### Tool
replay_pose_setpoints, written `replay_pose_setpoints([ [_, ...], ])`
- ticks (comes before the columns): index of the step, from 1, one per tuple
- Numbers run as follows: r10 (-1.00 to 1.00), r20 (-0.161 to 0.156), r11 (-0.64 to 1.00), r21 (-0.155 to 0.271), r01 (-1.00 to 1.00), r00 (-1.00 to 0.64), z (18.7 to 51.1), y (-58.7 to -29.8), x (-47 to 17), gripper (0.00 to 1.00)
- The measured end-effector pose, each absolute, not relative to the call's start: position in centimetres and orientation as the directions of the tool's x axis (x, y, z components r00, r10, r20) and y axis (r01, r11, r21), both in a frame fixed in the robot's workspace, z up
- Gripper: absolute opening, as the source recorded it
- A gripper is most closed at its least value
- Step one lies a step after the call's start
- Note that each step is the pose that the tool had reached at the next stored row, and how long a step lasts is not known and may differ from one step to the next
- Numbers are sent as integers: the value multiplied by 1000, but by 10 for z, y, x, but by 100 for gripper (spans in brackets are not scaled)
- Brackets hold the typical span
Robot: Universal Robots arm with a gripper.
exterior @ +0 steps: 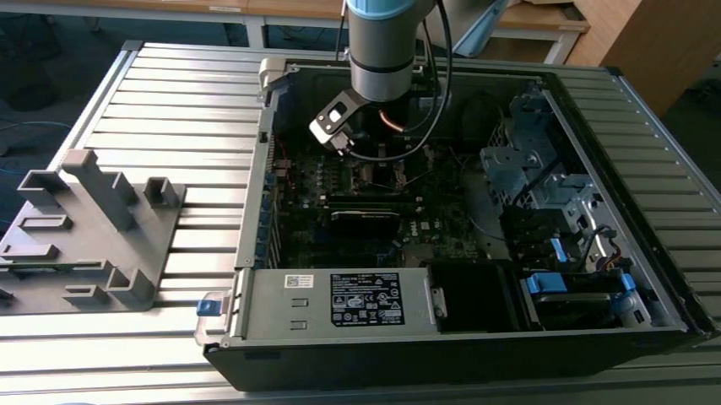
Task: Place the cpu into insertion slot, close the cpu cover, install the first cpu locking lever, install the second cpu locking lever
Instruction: 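Place the cpu into insertion slot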
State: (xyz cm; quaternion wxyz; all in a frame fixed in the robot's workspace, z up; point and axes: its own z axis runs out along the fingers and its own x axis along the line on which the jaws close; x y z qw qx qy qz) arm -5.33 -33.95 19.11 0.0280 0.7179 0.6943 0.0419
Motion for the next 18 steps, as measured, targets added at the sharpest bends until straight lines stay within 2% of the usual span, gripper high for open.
replay_pose_setpoints([
  [18,999,22,-34,99,995,32,189,-339,-53,54],
])
